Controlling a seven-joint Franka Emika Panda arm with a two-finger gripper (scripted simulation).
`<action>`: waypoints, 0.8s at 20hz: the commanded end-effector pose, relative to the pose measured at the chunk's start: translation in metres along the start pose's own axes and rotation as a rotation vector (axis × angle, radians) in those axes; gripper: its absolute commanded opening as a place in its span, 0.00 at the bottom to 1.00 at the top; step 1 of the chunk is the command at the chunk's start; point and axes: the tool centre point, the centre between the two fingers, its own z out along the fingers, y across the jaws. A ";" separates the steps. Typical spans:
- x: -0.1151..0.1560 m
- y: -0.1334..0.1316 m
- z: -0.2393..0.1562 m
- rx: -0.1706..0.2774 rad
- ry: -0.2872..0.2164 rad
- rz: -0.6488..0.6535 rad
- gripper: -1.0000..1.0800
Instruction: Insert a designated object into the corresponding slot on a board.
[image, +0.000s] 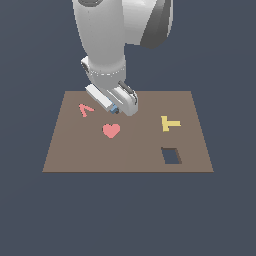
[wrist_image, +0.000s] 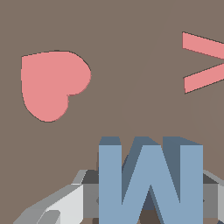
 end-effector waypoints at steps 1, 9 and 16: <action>-0.007 -0.002 -0.001 0.000 0.000 0.033 0.00; -0.018 -0.005 -0.001 0.001 0.000 0.081 0.00; -0.018 -0.006 -0.001 0.000 0.000 0.077 0.00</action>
